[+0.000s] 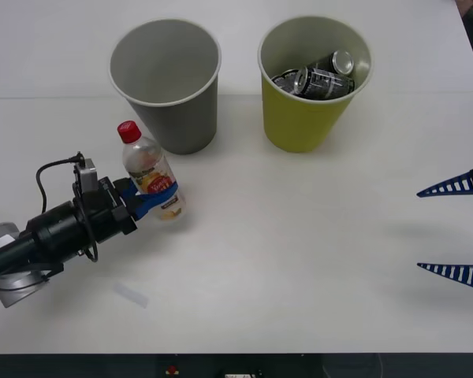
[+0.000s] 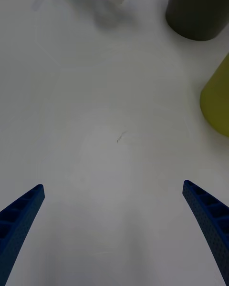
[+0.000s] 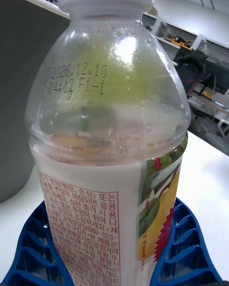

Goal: Put the can into the green bin and the plastic bottle into the gray bin

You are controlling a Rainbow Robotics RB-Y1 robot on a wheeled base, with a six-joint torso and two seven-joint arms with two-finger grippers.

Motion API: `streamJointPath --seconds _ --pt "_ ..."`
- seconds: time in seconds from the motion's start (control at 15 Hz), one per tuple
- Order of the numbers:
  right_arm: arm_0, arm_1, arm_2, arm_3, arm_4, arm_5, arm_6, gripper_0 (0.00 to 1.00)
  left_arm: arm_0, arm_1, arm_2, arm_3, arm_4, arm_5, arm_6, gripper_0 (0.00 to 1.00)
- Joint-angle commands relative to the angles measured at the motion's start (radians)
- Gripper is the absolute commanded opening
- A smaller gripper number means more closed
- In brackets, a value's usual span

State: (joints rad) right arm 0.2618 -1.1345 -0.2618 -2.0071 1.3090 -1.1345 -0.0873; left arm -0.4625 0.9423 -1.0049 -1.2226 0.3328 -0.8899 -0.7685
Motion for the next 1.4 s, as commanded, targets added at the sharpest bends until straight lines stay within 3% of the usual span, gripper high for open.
streamJointPath --seconds 0.07,0.53,0.73,0.93,1.07,1.4 --pt "0.000 0.000 0.000 0.000 0.000 0.000 0.000 1.00 0.064 0.023 0.161 -0.066 -0.241 -0.004 0.213 0.00" --pt "0.000 0.000 0.000 0.000 0.000 0.000 0.000 1.00 0.189 0.029 0.680 -0.206 -0.948 -0.155 0.834 0.00" --pt "0.000 0.000 0.000 0.000 0.000 0.000 0.000 1.00 0.223 0.006 0.835 -0.304 -1.161 -0.196 1.072 0.00" --pt "0.000 0.000 0.000 0.000 0.000 0.000 0.000 1.00 0.231 -0.066 1.022 -0.431 -1.413 -0.291 1.384 0.00" --pt "0.000 0.000 0.000 0.000 0.000 0.000 0.000 1.00 0.220 -0.103 1.114 -0.517 -1.549 -0.348 1.555 0.00" --pt "0.000 0.000 0.000 0.000 0.000 0.000 0.000 1.00 0.070 -0.080 1.180 -0.568 -1.684 -0.477 1.867 0.00"
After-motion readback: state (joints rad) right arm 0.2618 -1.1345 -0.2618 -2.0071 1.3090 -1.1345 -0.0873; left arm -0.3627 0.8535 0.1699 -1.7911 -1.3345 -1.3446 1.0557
